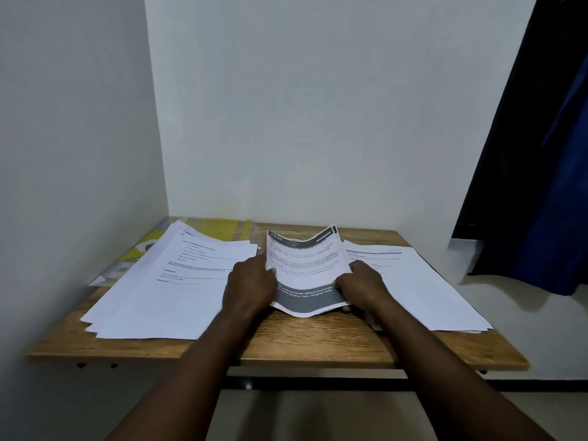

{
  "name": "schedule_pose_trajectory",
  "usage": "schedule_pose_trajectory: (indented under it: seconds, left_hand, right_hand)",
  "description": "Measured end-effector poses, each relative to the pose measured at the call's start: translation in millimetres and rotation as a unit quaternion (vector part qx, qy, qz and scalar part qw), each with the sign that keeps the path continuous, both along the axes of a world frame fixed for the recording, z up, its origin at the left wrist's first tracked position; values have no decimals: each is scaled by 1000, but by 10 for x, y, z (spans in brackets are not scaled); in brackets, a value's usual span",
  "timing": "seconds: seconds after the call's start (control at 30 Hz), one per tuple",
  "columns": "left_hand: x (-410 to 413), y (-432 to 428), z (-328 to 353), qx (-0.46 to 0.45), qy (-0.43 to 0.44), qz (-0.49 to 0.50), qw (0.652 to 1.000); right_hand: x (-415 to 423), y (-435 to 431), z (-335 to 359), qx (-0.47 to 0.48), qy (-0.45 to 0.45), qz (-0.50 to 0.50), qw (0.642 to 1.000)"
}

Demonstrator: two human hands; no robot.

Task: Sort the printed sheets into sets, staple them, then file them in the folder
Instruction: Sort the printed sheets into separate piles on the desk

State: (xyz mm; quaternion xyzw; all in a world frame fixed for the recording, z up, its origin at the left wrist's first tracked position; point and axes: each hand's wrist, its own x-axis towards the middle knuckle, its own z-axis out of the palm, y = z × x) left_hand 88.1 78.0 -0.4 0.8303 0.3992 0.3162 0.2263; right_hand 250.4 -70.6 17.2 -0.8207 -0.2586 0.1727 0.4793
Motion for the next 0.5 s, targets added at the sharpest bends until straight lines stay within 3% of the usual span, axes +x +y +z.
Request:
schedule_pose_trajectory:
  seconds: [0.23, 0.5]
  left_hand:
    - [-59, 67, 18, 16, 116, 0, 993]
    - [-134, 149, -54, -21, 108, 14, 994]
  right_hand:
    - [-31, -18, 48, -109, -128, 21, 985]
    - [39, 16, -21, -121, -167, 18, 978]
